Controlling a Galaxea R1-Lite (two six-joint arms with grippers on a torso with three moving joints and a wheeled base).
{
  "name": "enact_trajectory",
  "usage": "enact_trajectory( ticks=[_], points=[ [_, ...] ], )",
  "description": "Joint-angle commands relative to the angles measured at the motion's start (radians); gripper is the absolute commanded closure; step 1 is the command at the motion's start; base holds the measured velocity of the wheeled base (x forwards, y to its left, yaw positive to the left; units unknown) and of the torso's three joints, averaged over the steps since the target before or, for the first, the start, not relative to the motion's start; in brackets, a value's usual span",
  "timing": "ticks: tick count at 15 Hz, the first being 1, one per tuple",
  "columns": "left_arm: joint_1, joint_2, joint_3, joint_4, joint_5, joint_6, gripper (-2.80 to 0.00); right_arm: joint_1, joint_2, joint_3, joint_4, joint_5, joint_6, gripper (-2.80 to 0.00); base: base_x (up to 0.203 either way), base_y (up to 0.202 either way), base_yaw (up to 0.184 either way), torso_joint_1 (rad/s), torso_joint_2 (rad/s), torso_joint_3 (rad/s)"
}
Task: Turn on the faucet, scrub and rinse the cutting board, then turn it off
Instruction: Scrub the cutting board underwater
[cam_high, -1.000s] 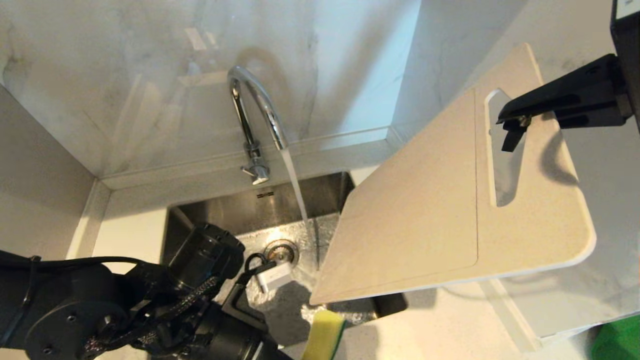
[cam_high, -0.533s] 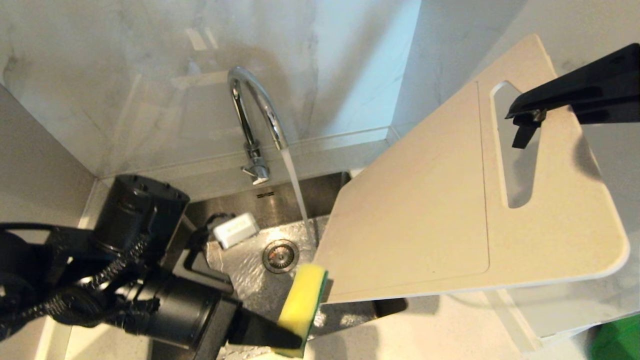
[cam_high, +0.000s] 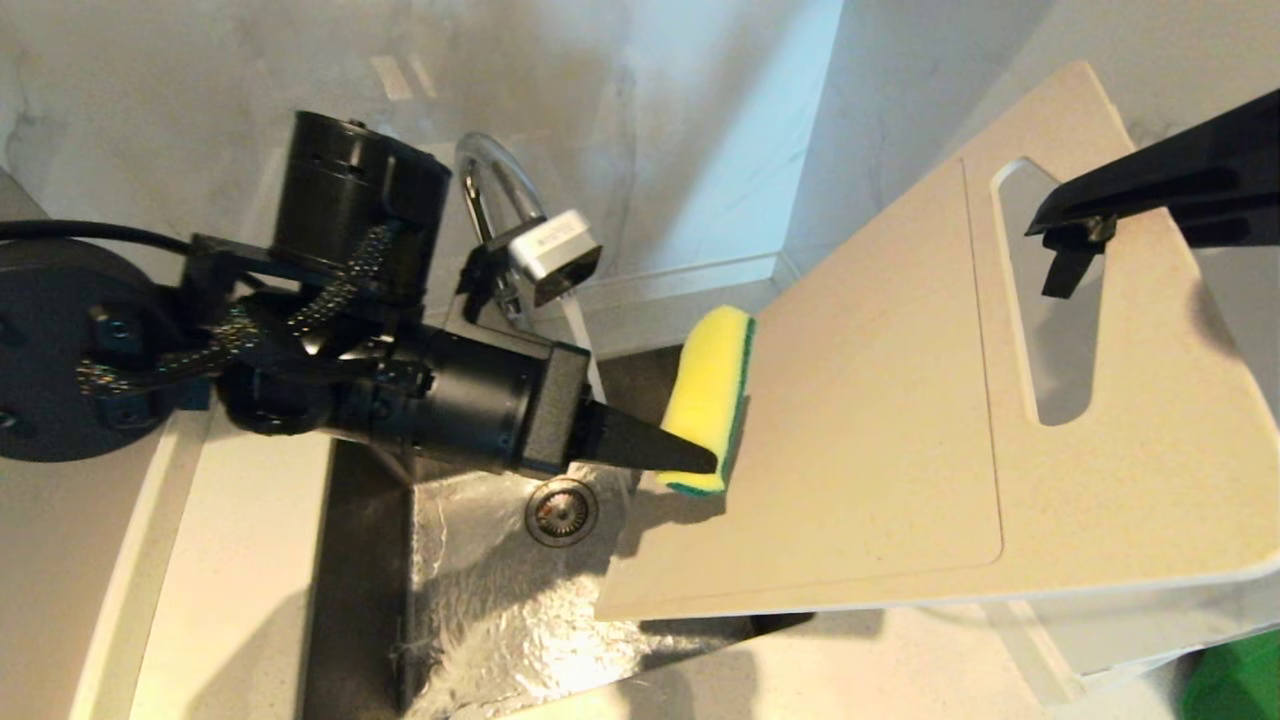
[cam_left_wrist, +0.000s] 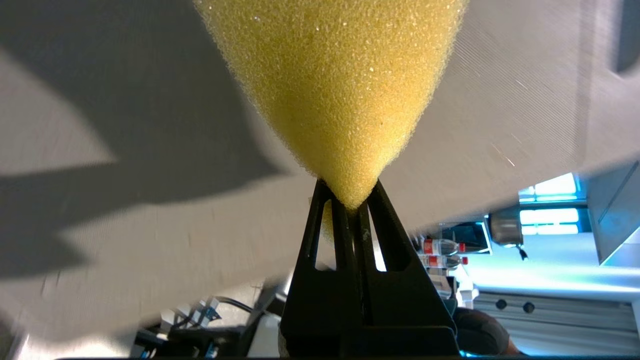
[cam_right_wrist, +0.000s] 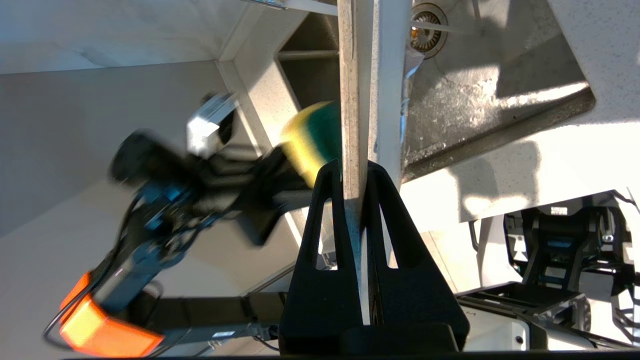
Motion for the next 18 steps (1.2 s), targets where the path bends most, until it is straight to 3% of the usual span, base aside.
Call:
enact_trajectory(
  ticks=[1, 6, 8, 13, 18],
  points=[
    [-0.027, 0.159, -0.105, 0.000, -0.003, 0.001, 0.00, 0.000, -0.003, -0.003, 0.004, 0.002, 0.003, 0.00, 0.000, 0.000, 0.000, 0.000, 0.00, 0.000],
    [-0.051, 0.376, -0.355, 0.021, 0.002, 0.002, 0.00, 0.001, -0.005, 0.001, 0.005, 0.005, 0.005, 0.00, 0.000, 0.000, 0.000, 0.000, 0.00, 0.000],
    [-0.049, 0.402, -0.339, 0.044, 0.002, 0.003, 0.00, 0.001, -0.003, 0.001, 0.005, 0.005, 0.005, 0.00, 0.000, 0.000, 0.000, 0.000, 0.00, 0.000],
    [0.038, 0.327, -0.137, 0.032, 0.004, 0.031, 0.00, 0.001, -0.003, 0.001, 0.004, 0.005, 0.003, 0.00, 0.000, 0.000, 0.000, 0.000, 0.00, 0.000],
    [0.146, 0.109, 0.253, -0.002, 0.007, 0.100, 0.00, 0.001, 0.006, 0.000, -0.005, 0.007, 0.003, 0.00, 0.000, 0.000, 0.000, 0.000, 0.00, 0.000]
  ],
)
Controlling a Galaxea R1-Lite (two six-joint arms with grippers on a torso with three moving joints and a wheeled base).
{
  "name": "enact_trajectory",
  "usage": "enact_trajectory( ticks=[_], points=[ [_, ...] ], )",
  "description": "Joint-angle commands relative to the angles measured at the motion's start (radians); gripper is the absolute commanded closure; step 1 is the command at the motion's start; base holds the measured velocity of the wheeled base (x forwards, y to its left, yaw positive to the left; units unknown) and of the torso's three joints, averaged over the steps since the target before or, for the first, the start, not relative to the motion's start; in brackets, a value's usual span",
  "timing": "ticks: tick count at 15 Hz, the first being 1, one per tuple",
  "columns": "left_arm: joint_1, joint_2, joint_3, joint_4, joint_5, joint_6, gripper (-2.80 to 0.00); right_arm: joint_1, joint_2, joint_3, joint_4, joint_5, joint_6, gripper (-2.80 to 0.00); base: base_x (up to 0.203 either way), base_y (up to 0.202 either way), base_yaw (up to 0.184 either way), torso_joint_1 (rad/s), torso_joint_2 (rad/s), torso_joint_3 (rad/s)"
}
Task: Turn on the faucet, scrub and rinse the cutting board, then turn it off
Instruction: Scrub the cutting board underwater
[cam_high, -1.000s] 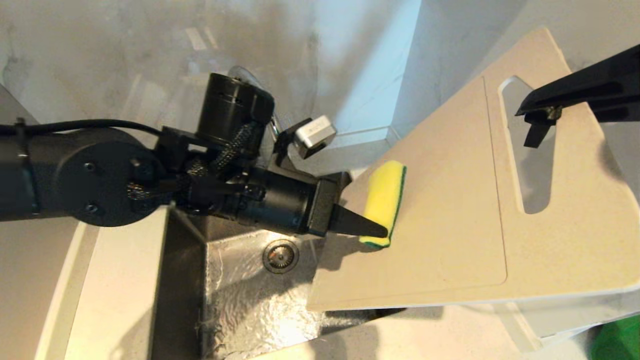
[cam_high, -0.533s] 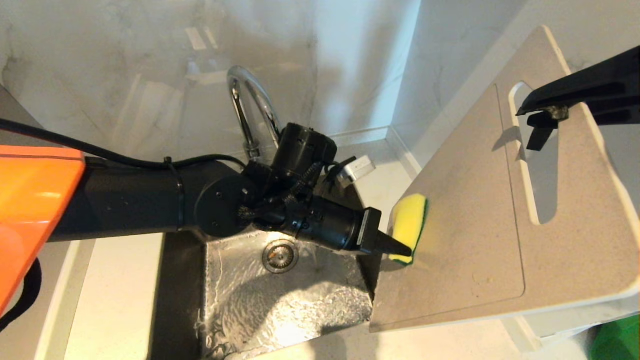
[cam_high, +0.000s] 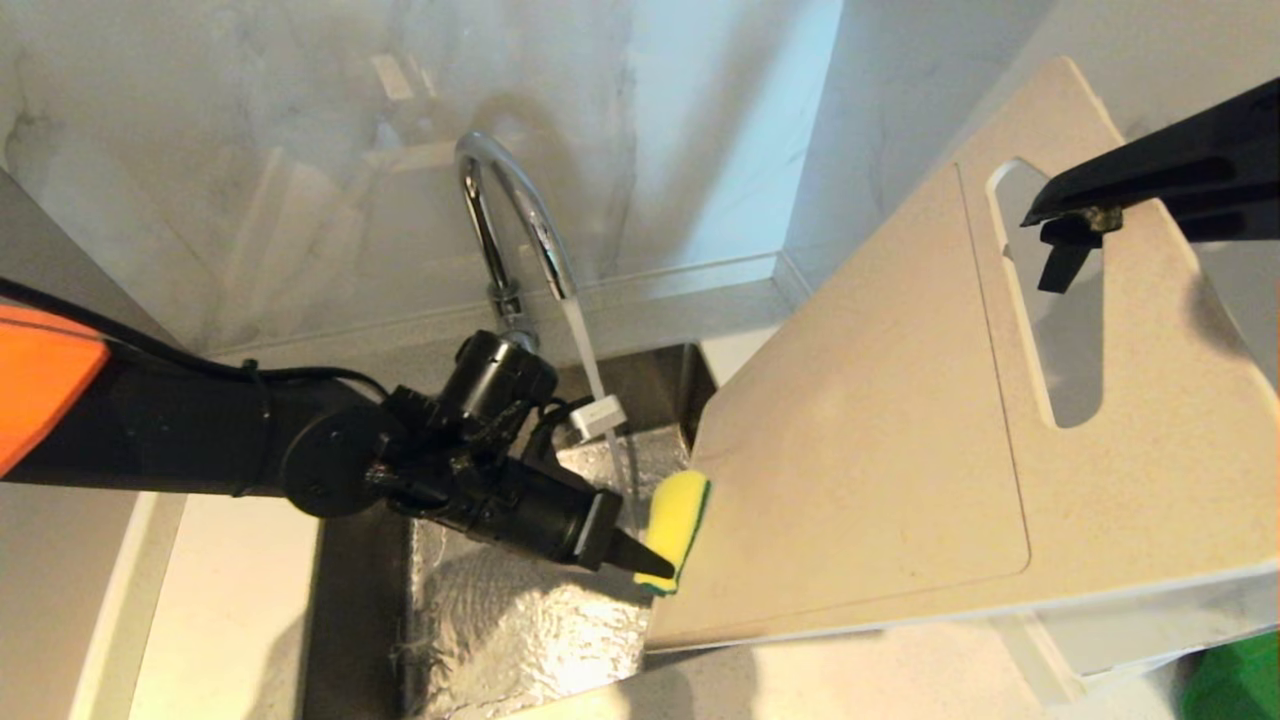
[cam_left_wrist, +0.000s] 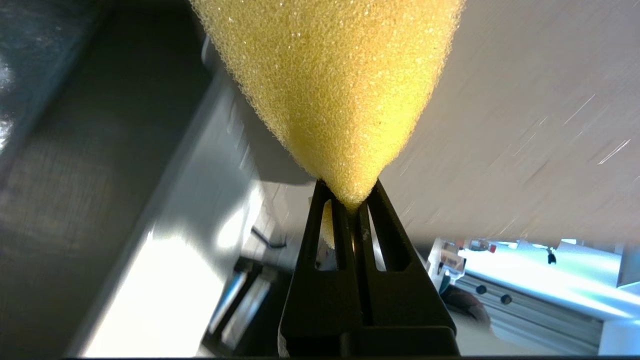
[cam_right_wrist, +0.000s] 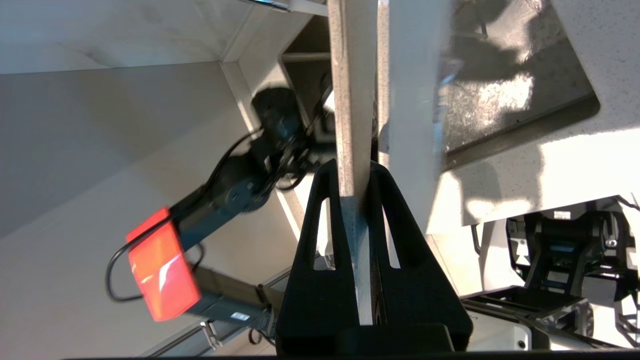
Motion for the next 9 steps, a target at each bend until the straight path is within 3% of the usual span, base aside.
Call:
enact_trajectory(
  ticks=[1, 2, 5, 9],
  points=[
    [0.055, -0.164, 0.222, -0.049, -0.002, 0.005, 0.00, 0.001, 0.006, 0.002, 0.007, 0.009, 0.004, 0.00, 0.000, 0.000, 0.000, 0.000, 0.00, 0.000],
    [0.084, -0.230, 0.310, -0.083, -0.002, 0.008, 0.00, -0.001, 0.012, 0.003, 0.007, 0.024, 0.006, 0.00, 0.000, 0.000, 0.000, 0.000, 0.00, 0.000],
    [0.133, -0.429, 0.424, -0.102, 0.000, 0.009, 0.00, -0.001, 0.018, 0.056, 0.007, 0.030, 0.005, 0.00, 0.000, 0.000, 0.000, 0.000, 0.00, 0.000],
    [0.147, -0.654, 0.443, 0.051, 0.038, 0.006, 0.00, 0.001, 0.051, 0.099, -0.059, 0.032, 0.003, 0.00, 0.000, 0.000, 0.000, 0.000, 0.00, 0.000]
  ],
)
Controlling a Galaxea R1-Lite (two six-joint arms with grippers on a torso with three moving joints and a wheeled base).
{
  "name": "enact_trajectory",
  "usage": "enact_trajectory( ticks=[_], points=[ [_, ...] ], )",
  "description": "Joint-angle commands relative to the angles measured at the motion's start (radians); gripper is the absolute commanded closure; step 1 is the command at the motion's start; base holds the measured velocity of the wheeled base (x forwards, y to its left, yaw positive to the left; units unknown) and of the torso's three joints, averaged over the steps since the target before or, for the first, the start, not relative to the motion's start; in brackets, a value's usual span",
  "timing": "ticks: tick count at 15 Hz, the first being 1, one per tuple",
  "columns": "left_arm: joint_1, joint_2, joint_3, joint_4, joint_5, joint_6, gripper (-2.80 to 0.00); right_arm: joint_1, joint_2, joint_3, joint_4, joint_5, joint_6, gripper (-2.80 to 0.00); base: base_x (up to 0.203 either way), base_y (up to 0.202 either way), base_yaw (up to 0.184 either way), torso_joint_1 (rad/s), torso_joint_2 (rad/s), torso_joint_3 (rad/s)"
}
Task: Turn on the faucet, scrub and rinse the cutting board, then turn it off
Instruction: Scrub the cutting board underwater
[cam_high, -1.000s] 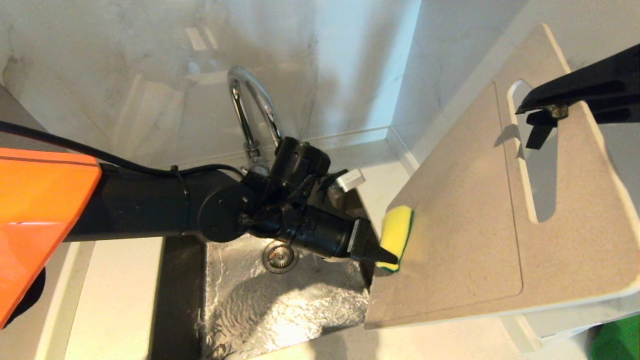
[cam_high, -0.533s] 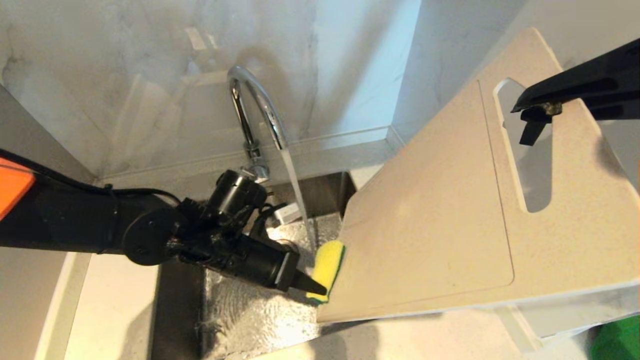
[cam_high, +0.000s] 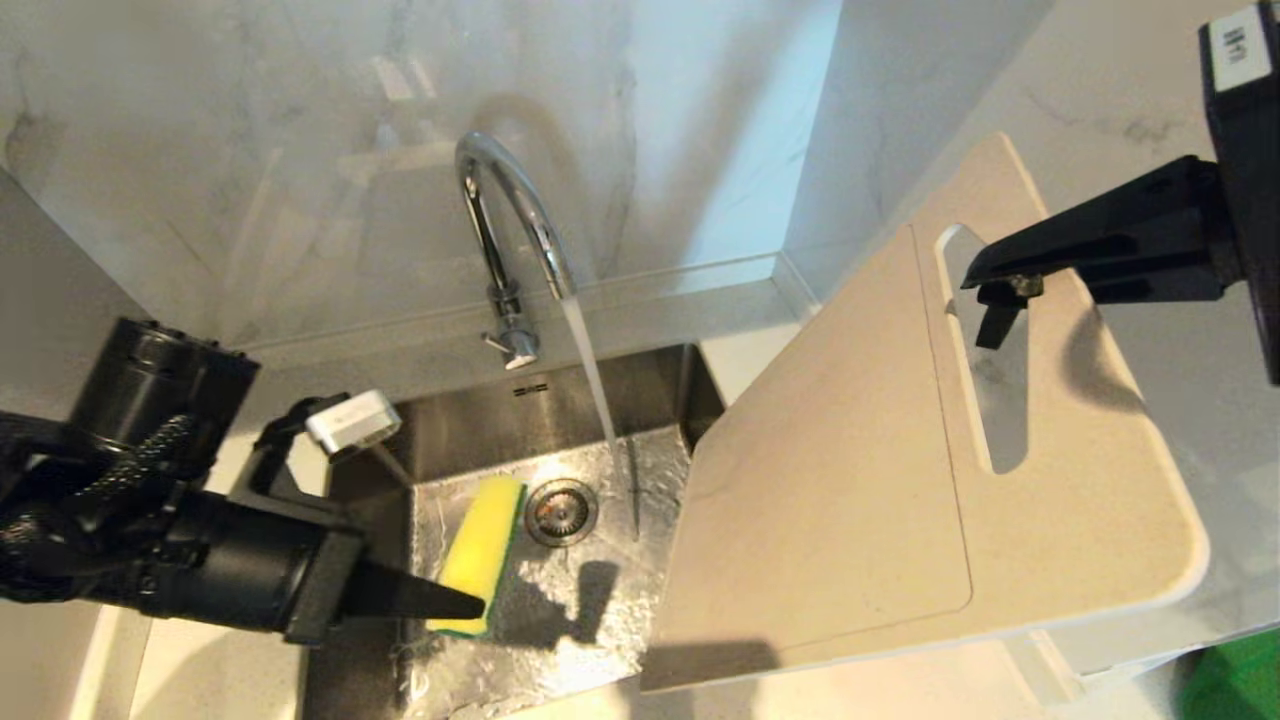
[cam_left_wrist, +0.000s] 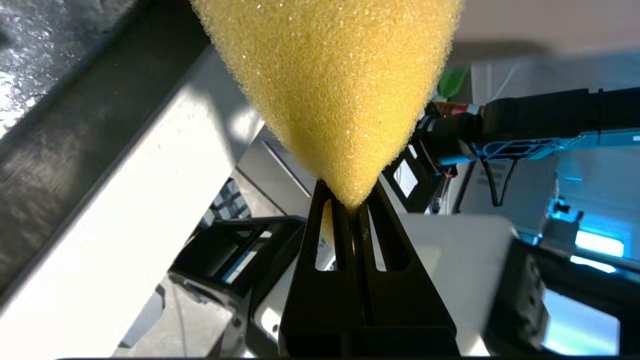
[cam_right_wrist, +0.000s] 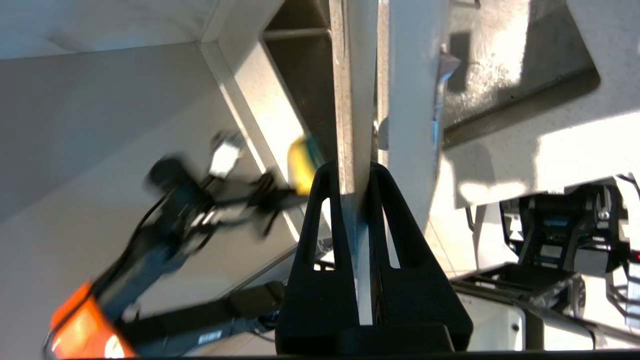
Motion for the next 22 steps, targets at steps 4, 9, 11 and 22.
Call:
enact_trajectory(
  ticks=[4, 9, 11, 22],
  points=[
    [0.006, -0.184, -0.015, 0.067, 0.128, -0.002, 0.00, 0.000, 0.103, 0.006, -0.076, 0.012, 0.005, 0.00, 0.000, 0.000, 0.000, 0.000, 0.00, 0.000],
    [0.006, -0.177, -0.097, 0.088, 0.131, 0.000, 0.00, 0.000, 0.220, 0.003, -0.193, 0.016, 0.003, 0.00, 0.000, 0.000, 0.000, 0.000, 0.00, 0.000],
    [0.006, -0.177, -0.143, 0.121, 0.132, -0.001, 0.00, 0.000, 0.264, -0.001, -0.226, 0.015, 0.002, 0.00, 0.000, 0.000, 0.000, 0.000, 0.00, 0.000],
    [0.013, -0.182, -0.164, 0.128, 0.191, -0.001, 0.00, -0.003, 0.477, -0.147, -0.361, 0.010, 0.010, 0.00, 0.000, 0.000, 0.000, 0.000, 0.00, 0.000]
  ],
)
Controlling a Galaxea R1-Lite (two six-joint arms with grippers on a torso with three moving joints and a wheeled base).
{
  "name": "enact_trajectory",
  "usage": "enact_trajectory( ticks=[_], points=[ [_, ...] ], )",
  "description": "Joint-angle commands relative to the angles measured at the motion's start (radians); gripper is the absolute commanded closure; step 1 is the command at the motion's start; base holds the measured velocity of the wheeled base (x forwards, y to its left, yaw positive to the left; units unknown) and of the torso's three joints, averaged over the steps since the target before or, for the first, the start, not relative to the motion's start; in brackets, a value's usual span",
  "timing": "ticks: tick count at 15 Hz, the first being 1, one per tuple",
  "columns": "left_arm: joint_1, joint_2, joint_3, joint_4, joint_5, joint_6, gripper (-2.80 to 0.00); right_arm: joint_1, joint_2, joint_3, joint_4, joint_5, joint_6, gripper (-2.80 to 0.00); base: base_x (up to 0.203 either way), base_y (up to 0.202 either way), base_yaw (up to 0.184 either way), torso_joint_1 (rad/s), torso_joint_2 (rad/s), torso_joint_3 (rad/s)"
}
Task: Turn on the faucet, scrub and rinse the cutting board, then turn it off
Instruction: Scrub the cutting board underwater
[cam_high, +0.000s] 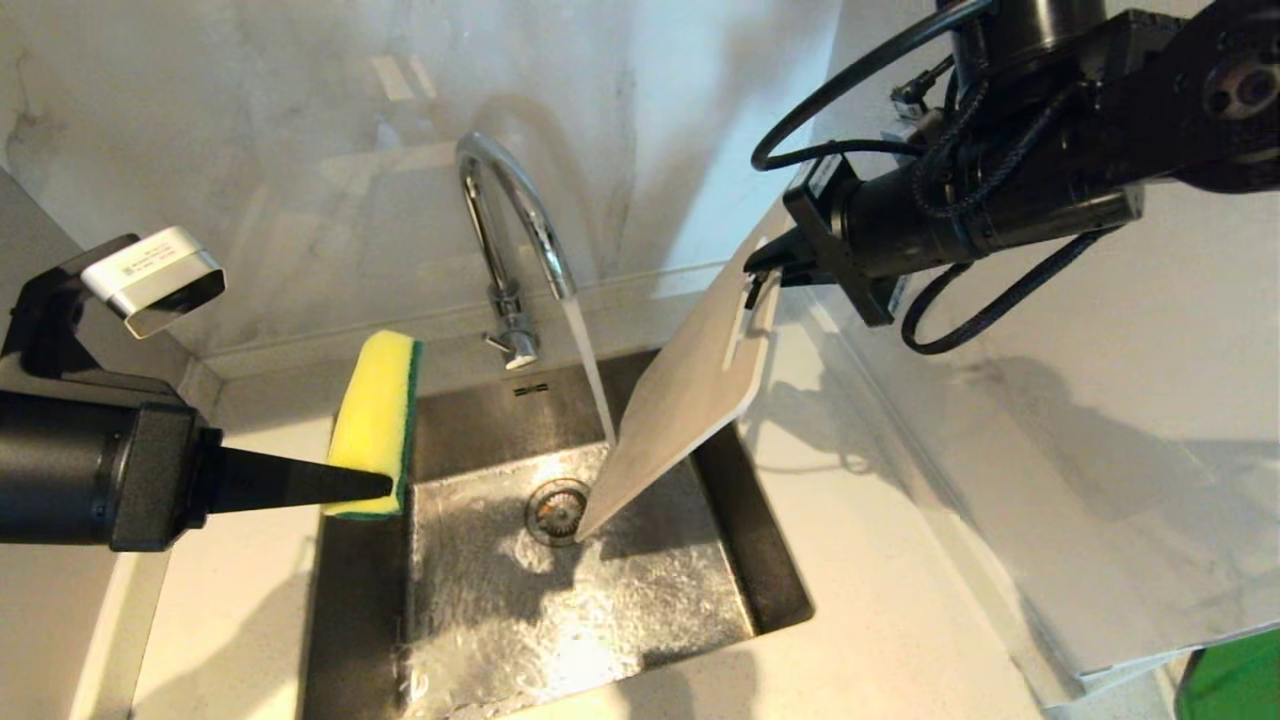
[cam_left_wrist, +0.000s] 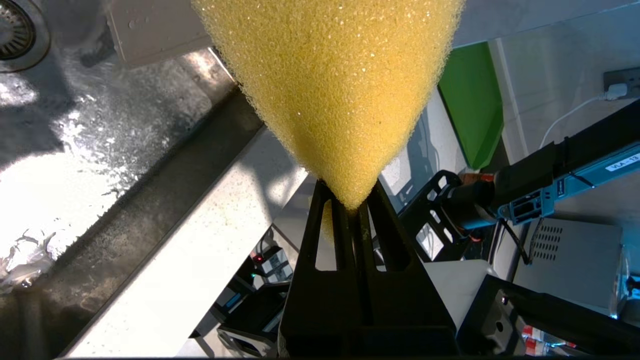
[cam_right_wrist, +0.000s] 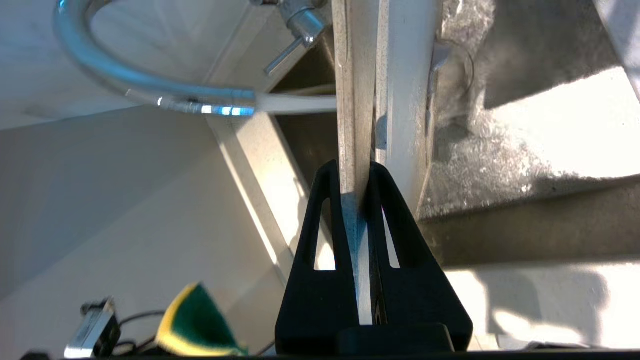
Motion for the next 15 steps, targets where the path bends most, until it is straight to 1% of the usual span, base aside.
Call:
enact_trajectory(
  ticks=[1, 3, 5, 7, 11, 13, 15],
  points=[
    [0.003, -0.002, 0.000, 0.002, 0.002, -0.002, 0.00, -0.001, 0.043, -0.010, -0.033, 0.000, 0.024, 0.00, 0.000, 0.000, 0.000, 0.000, 0.00, 0.000],
    [0.005, -0.004, 0.002, 0.002, 0.047, -0.002, 0.00, -0.001, 0.052, -0.010, -0.064, -0.001, 0.036, 0.00, 0.000, 0.000, 0.000, 0.000, 0.00, 0.000],
    [0.006, -0.007, 0.005, 0.002, 0.061, -0.002, 0.00, 0.000, 0.050, -0.010, -0.084, 0.001, 0.042, 0.00, 0.000, 0.000, 0.000, 0.000, 0.00, 0.000],
    [0.006, -0.021, 0.005, 0.004, 0.088, -0.004, 0.00, 0.001, 0.053, -0.010, -0.104, 0.001, 0.071, 0.00, 0.000, 0.000, 0.000, 0.000, 0.00, 0.000],
    [0.014, -0.045, 0.015, 0.005, 0.146, -0.002, 0.00, -0.006, 0.044, -0.010, -0.094, -0.008, 0.059, 0.00, 0.000, 0.000, 0.000, 0.000, 0.00, 0.000],
    [0.047, -0.074, 0.018, 0.007, 0.183, -0.002, 0.00, -0.013, 0.037, -0.010, -0.084, -0.016, 0.033, 0.00, 0.000, 0.000, 0.000, 0.000, 0.00, 0.000],
    [0.118, -0.111, 0.037, 0.019, 0.193, -0.001, 0.00, -0.013, 0.038, -0.010, -0.084, -0.022, 0.024, 0.00, 0.000, 0.000, 0.000, 0.000, 0.00, 0.000]
  ],
)
